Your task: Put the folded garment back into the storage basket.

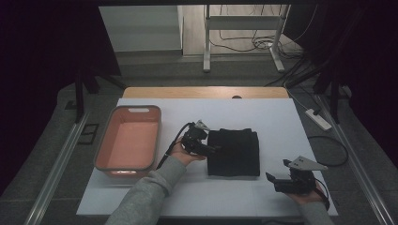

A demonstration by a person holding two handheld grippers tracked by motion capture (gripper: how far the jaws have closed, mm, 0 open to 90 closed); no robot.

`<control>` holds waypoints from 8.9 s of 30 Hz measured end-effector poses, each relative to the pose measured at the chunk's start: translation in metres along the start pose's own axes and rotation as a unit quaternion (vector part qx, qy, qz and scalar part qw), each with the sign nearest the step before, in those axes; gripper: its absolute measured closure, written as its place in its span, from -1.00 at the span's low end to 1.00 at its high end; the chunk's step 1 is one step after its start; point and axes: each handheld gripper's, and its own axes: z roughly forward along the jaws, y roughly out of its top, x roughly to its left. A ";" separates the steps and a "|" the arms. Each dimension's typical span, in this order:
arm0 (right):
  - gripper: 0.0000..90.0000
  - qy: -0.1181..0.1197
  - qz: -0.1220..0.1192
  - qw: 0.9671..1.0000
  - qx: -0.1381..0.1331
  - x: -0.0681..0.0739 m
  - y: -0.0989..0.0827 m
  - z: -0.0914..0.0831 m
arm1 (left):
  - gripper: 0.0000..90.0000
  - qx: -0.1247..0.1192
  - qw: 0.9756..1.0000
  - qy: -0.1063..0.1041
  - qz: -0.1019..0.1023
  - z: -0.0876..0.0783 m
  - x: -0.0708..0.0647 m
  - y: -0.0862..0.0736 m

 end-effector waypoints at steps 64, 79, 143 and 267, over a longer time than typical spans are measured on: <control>-0.68 0.001 0.000 1.000 0.004 -0.001 -0.001 0.002 | -0.63 0.057 0.998 0.004 -0.041 0.059 0.036 0.015; -0.68 0.001 0.000 1.000 0.005 -0.001 -0.002 0.002 | -0.75 0.074 0.997 0.013 -0.023 0.070 0.038 0.019; -0.66 -0.011 0.002 1.000 0.002 -0.002 -0.001 0.001 | 0.62 -0.011 0.998 -0.050 0.043 0.012 0.013 0.022; -0.65 -0.024 0.002 1.000 -0.001 -0.003 -0.002 0.000 | 0.63 -0.154 0.982 -0.054 0.097 -0.120 -0.031 0.034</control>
